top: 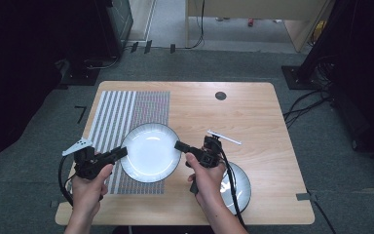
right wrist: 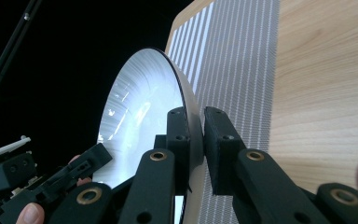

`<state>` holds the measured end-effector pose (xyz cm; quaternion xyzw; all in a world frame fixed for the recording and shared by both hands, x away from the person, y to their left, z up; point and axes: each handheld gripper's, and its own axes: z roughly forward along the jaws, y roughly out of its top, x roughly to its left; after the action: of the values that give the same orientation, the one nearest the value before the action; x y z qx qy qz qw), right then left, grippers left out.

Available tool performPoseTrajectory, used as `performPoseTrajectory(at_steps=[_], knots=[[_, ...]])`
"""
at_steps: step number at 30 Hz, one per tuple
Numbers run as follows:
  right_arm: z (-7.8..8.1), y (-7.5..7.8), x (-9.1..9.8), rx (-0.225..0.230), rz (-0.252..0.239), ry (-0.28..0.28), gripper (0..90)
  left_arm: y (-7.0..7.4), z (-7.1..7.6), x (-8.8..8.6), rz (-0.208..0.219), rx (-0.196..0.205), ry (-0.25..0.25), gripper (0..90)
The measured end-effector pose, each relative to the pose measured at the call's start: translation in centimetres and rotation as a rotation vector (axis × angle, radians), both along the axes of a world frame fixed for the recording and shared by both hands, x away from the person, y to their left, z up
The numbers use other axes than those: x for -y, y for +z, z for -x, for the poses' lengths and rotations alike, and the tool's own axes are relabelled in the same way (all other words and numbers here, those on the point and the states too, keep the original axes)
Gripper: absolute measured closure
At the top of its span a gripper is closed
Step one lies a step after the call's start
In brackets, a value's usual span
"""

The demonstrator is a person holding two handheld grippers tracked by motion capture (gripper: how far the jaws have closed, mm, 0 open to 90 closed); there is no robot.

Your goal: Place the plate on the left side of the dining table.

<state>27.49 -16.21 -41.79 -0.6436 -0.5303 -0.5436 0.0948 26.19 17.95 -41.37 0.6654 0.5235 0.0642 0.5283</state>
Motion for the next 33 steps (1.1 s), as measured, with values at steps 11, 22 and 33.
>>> performPoseTrajectory(at_steps=[11,22,33], knots=[[-1.6,0.1,-2.7,-0.017,0.003,0.023,81.3,-0.1,-0.6,-2.3,-0.004,-0.014,0.046,78.8],[-3.3,0.7,-4.9,-0.012,0.014,0.032,80.9,-0.1,-1.6,-3.9,-0.011,-0.018,0.078,79.7],[-5.3,0.3,-7.4,-0.016,0.028,-0.006,81.1,-0.4,-4.4,-5.9,-0.039,-0.049,0.105,81.0]])
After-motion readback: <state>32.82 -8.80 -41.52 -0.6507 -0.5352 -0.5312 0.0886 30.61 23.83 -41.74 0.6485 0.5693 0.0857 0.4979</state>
